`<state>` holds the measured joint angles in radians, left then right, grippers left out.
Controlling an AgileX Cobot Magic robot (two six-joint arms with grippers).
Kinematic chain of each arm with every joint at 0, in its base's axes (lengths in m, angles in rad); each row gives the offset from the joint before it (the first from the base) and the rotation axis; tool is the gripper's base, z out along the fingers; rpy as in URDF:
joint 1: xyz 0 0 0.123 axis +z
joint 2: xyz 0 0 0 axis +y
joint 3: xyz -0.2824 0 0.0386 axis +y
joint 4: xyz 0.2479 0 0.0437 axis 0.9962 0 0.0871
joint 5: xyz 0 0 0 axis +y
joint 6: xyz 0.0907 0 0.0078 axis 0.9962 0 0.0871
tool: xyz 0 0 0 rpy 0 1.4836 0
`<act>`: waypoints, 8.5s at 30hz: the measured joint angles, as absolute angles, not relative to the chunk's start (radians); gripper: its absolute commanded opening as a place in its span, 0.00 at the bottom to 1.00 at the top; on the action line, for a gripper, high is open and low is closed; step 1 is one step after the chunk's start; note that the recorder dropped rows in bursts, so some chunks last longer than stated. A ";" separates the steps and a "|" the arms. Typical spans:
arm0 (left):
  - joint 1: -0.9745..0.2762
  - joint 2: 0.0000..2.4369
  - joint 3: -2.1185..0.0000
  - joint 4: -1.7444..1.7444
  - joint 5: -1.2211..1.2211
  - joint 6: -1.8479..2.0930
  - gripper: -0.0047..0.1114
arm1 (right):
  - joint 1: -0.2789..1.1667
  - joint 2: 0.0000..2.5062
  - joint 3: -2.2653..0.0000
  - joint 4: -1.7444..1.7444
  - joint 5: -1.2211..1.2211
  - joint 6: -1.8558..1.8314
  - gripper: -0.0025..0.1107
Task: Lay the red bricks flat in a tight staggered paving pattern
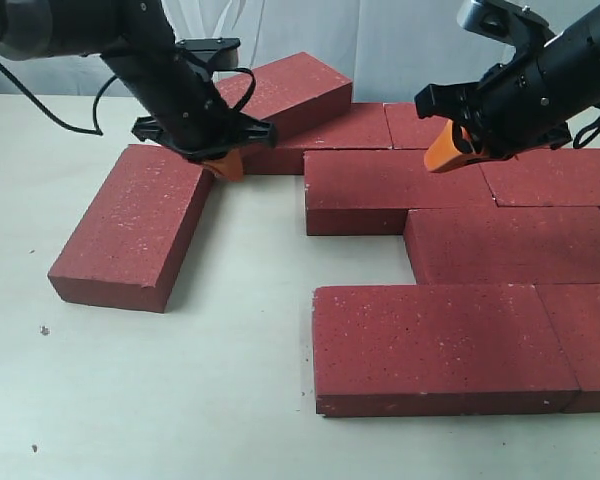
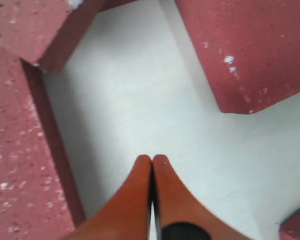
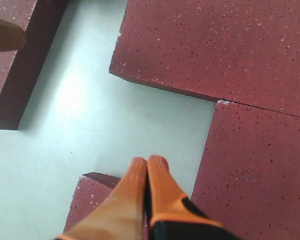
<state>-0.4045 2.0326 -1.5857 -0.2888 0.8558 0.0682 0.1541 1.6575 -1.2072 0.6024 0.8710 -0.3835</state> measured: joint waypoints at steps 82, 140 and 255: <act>-0.260 2.067 -1.526 0.000 1.203 0.739 0.38 | 0.154 1.658 -1.207 0.576 0.926 -0.382 0.02; -0.248 2.140 -1.582 -0.355 1.166 0.798 0.30 | 0.154 1.658 -1.207 0.576 0.886 -0.382 0.02; -0.096 1.728 -1.362 -0.164 0.935 0.464 0.26 | 0.154 1.658 -1.207 0.574 0.903 -0.385 0.02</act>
